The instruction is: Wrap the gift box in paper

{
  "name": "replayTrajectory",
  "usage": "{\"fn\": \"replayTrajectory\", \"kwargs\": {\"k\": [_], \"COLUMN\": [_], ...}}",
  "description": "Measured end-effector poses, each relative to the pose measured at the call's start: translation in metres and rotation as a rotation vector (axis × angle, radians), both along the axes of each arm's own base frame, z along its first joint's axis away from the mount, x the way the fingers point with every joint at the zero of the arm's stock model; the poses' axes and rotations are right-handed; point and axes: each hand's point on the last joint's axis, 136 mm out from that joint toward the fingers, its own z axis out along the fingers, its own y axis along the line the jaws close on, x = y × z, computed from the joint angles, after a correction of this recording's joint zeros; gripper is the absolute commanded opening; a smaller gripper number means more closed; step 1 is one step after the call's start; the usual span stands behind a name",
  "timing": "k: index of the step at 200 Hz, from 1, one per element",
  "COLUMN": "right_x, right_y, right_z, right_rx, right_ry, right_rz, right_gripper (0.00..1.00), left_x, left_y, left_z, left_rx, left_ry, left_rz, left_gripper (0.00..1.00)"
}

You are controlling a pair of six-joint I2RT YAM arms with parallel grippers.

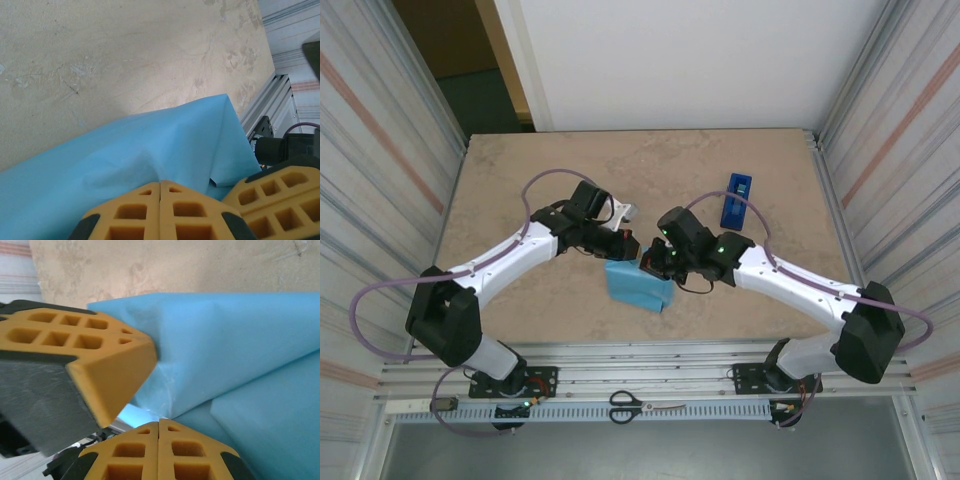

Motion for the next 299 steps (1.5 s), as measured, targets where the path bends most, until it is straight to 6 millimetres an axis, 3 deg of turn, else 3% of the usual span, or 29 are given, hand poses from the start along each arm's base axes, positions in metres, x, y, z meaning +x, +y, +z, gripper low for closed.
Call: {"fn": "replayTrajectory", "kwargs": {"k": [30,79,95,132,147,159,170,186,215,233,256,277,299], "right_x": [0.005,0.001,0.002,0.007,0.012,0.017,0.018,0.014,0.004,-0.001,-0.013,-0.023,-0.029], "right_y": [0.007,0.002,0.002,-0.006,-0.019,-0.033,-0.048,-0.072,-0.106,-0.115,-0.114,-0.112,-0.111], "right_z": [0.013,-0.011,-0.009,0.001,0.013,0.025,0.034,0.034,0.001,-0.018,-0.028,-0.035,-0.044], "right_rx": [0.03,-0.015,-0.013,-0.053,-0.067,-0.077,-0.088,-0.126,-0.243,-0.312,-0.354,-0.36,-0.381], "right_ry": [-0.036,0.006,-0.002,-0.08,-0.134,-0.202,-0.265,-0.361,-0.453,-0.506,-0.627,-0.726,-0.781], "right_rz": [0.017,0.017,0.027,0.051,0.04,0.018,-0.01,-0.017,0.002,0.046,0.138,0.199,0.252], "right_gripper": [0.0,0.0,0.0,0.32,0.5,0.59,0.63,0.67,0.8,0.82,0.82,0.82,0.82], "left_x": [0.0,0.001,0.001,0.001,0.001,0.001,0.002,0.006,0.015,0.016,0.001,-0.016,-0.028], "left_y": [0.0,0.0,0.0,0.0,0.001,0.001,0.0,-0.002,0.001,0.011,0.037,0.063,0.091], "left_z": [0.0,0.0,0.001,0.003,0.005,0.007,0.011,0.022,0.047,0.067,0.085,0.08,0.057], "left_rx": [0.0,-0.003,-0.005,-0.011,-0.013,-0.013,-0.018,-0.041,-0.086,-0.116,-0.14,-0.128,-0.082], "left_ry": [0.0,-0.001,-0.001,0.006,0.016,0.021,0.019,0.004,-0.078,-0.172,-0.321,-0.416,-0.475], "left_rz": [0.0,0.001,0.0,-0.001,-0.002,-0.001,-0.003,-0.002,0.014,0.045,0.096,0.148,0.214], "left_gripper": [0.0,0.0,0.0,0.03,0.08,0.1,0.17,0.38,0.6,0.7,0.8,0.86,0.93]}}
